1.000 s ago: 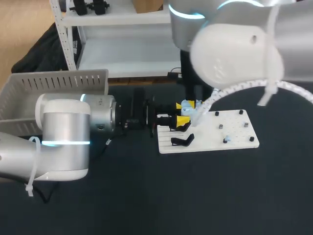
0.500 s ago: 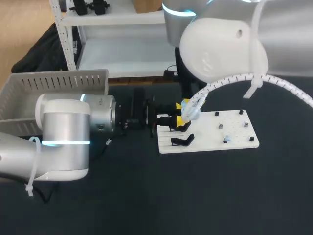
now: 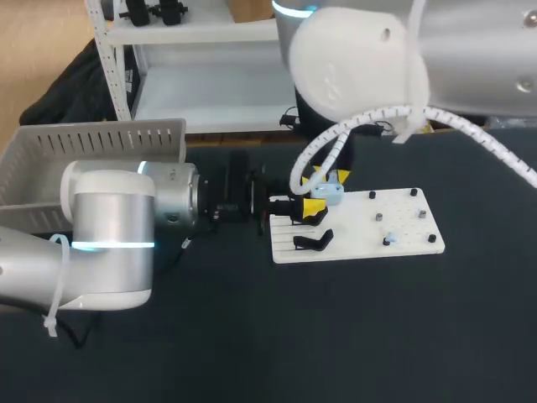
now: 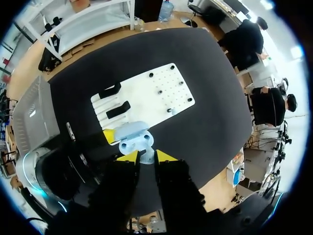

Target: Pick up each earbud case from the left stands, insert the matching earbuds, close the lid, and place the case in the box.

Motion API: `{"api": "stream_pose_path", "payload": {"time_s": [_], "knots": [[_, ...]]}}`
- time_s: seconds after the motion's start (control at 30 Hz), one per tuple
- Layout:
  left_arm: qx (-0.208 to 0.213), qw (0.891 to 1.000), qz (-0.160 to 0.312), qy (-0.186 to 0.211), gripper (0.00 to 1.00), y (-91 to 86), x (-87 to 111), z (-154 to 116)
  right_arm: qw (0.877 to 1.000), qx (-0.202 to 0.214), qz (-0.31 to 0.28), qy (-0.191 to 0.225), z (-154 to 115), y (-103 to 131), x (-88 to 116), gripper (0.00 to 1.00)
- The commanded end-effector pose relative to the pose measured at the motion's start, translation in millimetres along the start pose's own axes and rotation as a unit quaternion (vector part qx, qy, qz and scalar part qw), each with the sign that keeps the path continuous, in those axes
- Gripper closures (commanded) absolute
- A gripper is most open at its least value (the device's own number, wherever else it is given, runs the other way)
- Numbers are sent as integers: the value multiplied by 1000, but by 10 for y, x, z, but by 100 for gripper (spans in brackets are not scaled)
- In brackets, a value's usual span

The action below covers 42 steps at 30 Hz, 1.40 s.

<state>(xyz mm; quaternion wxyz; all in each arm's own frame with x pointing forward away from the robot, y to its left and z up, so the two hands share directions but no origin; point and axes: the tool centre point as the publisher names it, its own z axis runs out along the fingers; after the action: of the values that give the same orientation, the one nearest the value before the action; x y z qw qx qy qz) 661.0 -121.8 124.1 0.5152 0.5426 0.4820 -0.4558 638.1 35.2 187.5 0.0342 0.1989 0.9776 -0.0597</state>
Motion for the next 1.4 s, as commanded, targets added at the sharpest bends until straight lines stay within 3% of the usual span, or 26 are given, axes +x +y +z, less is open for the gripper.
{"api": "stream_pose_path", "payload": {"time_s": [0.03, 0.53, 1.4], "knots": [[-3, 1000, 1, 0, 100, -11, 2, 6, 1000, 6, 5, -6, 13, 46, -1, 100], [-3, 1000, 1, 0, 100, -11, 2, 6, 999, 13, 24, -33, 65, 24, -18, 100], [-3, 1000, 1, 0, 100, -11, 2, 6, 999, 11, 34, -25, 127, 36, -37, 100]]}}
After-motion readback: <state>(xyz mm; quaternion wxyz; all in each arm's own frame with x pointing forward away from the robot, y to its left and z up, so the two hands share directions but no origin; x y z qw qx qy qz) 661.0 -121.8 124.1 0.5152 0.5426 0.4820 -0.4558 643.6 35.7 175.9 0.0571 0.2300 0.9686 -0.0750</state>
